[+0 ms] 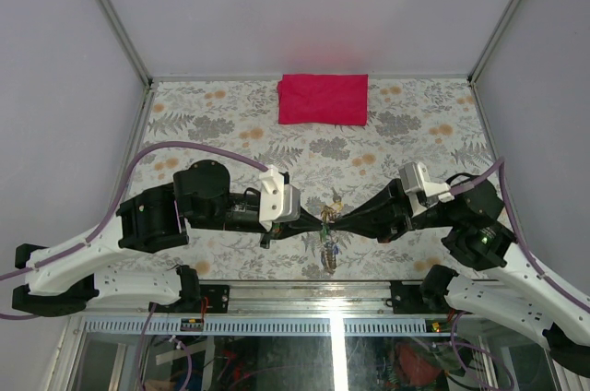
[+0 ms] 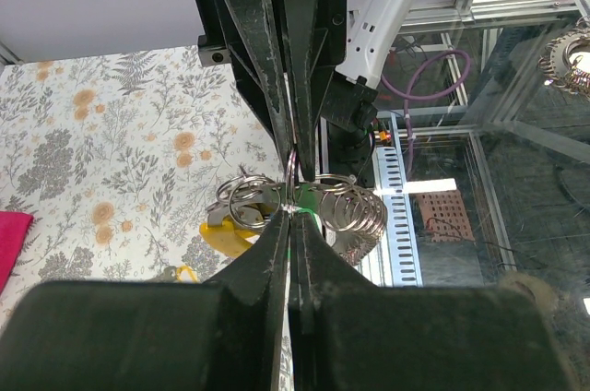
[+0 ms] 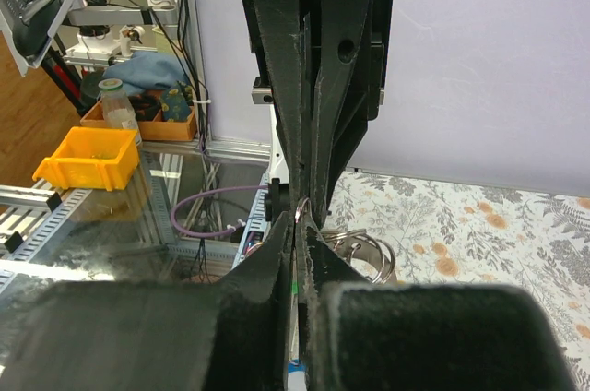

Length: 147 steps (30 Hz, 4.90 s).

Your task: Put the keys on the keyring

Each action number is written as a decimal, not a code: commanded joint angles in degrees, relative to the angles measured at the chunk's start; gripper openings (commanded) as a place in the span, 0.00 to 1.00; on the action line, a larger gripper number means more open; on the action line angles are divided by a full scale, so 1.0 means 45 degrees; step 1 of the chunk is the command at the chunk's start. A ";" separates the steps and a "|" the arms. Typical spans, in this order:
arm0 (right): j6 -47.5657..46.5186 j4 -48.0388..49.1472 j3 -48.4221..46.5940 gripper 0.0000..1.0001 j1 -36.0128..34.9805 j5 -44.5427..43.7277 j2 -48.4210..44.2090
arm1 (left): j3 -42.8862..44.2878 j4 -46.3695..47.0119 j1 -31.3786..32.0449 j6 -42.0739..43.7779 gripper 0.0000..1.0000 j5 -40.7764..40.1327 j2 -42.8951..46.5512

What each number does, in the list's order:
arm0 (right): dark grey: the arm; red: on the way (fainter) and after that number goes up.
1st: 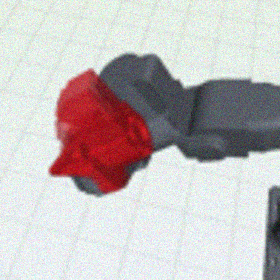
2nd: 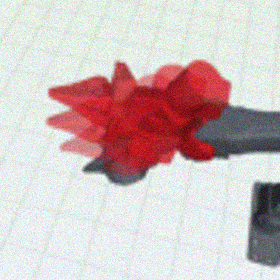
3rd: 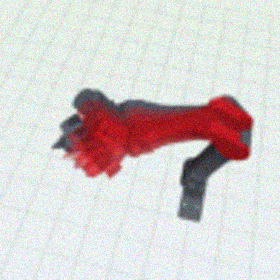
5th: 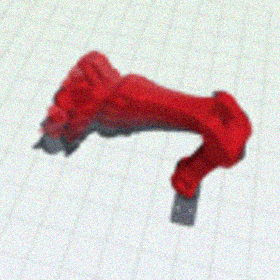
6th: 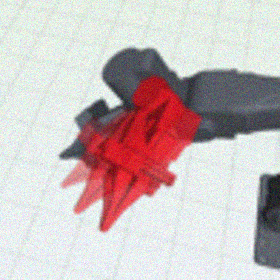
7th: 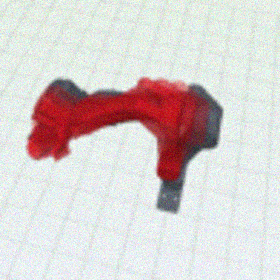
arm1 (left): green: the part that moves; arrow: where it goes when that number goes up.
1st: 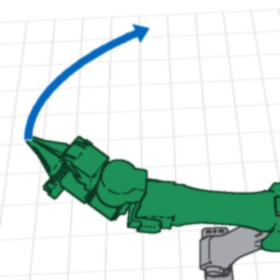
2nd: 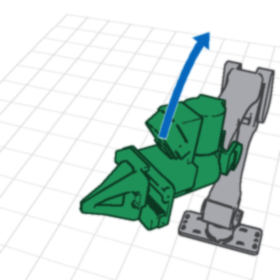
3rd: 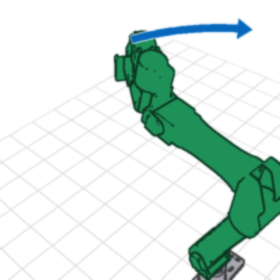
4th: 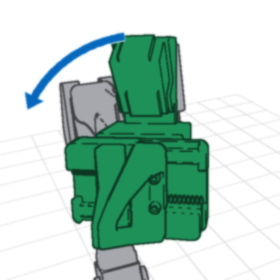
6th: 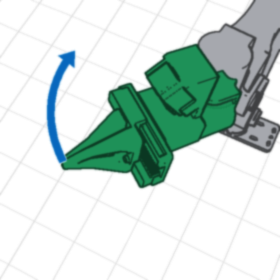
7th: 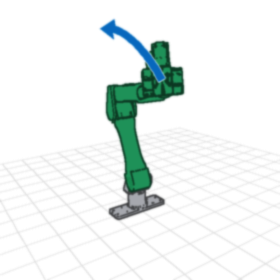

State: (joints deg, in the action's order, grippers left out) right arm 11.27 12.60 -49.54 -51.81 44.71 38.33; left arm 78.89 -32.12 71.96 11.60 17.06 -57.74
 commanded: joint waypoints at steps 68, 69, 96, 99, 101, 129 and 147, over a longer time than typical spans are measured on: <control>-0.2709 -0.3520 -0.0853 0.36 0.0011 -0.1761 -0.0674 | 0.2860 -0.4950 0.0041 0.0823 0.00 -0.1033 -0.1888; -0.2705 -0.3532 -0.0765 0.37 0.0022 -0.1811 -0.0652 | 0.3154 -0.5431 0.0038 0.0907 0.00 -0.1195 -0.2179; -0.0787 0.2337 0.2657 0.41 0.0028 -0.0812 0.0507 | 0.6248 -0.9855 0.0153 0.1098 0.00 -0.2791 -0.5173; -0.0786 0.2428 0.2644 0.41 0.0015 -0.0718 0.0683 | 0.6273 -0.9854 0.0167 0.1095 0.00 -0.2727 -0.5186; -0.0756 0.2514 0.2677 0.41 0.0011 -0.0685 0.0785 | 0.6285 -0.9845 0.0172 0.1107 0.00 -0.2699 -0.5180; -0.0464 0.3250 0.2466 0.24 0.0013 -0.0209 0.1952 | 0.6114 -0.9408 0.0209 0.1127 0.00 -0.2539 -0.4816; -0.0407 0.3420 0.2356 0.26 0.0020 -0.0228 0.2046 | 0.6052 -0.9179 0.0214 0.1135 0.00 -0.2365 -0.4815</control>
State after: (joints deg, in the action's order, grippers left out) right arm 9.10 23.94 -37.08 -51.81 43.16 47.27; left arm 105.12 -76.62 72.40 15.77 5.15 -80.44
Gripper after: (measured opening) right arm 0.256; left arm 0.025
